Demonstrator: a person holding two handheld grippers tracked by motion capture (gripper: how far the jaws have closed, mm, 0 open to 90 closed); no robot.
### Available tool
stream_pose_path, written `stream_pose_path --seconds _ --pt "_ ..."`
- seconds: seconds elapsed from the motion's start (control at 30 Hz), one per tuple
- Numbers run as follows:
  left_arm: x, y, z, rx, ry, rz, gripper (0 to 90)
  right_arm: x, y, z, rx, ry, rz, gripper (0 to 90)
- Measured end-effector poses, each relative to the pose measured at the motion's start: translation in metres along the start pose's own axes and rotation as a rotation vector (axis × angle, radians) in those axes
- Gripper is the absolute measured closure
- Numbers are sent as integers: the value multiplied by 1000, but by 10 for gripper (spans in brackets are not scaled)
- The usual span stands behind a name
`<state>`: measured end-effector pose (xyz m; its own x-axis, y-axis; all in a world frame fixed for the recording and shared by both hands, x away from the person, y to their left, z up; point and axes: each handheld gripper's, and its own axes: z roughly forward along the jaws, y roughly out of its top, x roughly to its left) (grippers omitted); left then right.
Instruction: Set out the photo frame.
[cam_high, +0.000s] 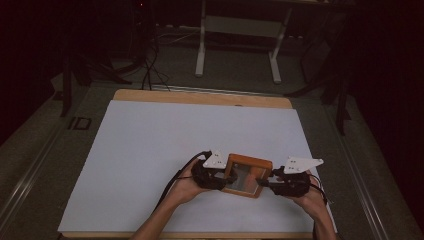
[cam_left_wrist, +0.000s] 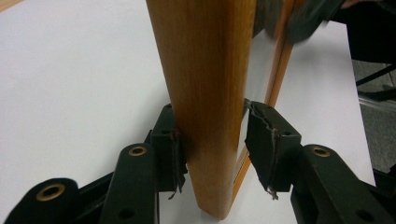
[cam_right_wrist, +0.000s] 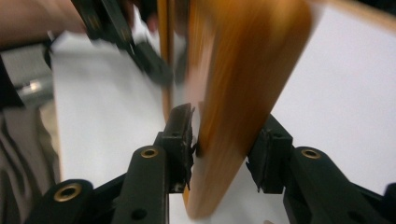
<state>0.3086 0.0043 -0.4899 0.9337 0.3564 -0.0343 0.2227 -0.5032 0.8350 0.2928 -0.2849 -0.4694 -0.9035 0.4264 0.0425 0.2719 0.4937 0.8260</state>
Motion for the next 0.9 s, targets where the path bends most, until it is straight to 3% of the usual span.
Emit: stream_pose_path --seconds 0.13,0.2,0.3,0.47,0.63,0.73,0.9 --pt "-1 -1 0 -4 4 0 587 -3 -8 6 37 15 17 634" --pt "-3 -4 -1 -20 1 -15 600 -6 -12 7 32 26 41 650" --pt "-3 -6 -2 -37 -9 -29 612 -5 -10 7 39 25 39 648" --pt "-5 -9 -4 -58 -5 -39 627 -5 -11 7 23 33 53 640" --pt "-4 -11 -4 -81 1 -89 625 -7 -10 9 12 26 80 629" --pt "-4 -11 -5 -80 6 -115 623 -8 -9 10 10 23 88 625" --pt "-3 -11 -6 -72 17 -125 616 -8 -7 13 6 25 89 625"
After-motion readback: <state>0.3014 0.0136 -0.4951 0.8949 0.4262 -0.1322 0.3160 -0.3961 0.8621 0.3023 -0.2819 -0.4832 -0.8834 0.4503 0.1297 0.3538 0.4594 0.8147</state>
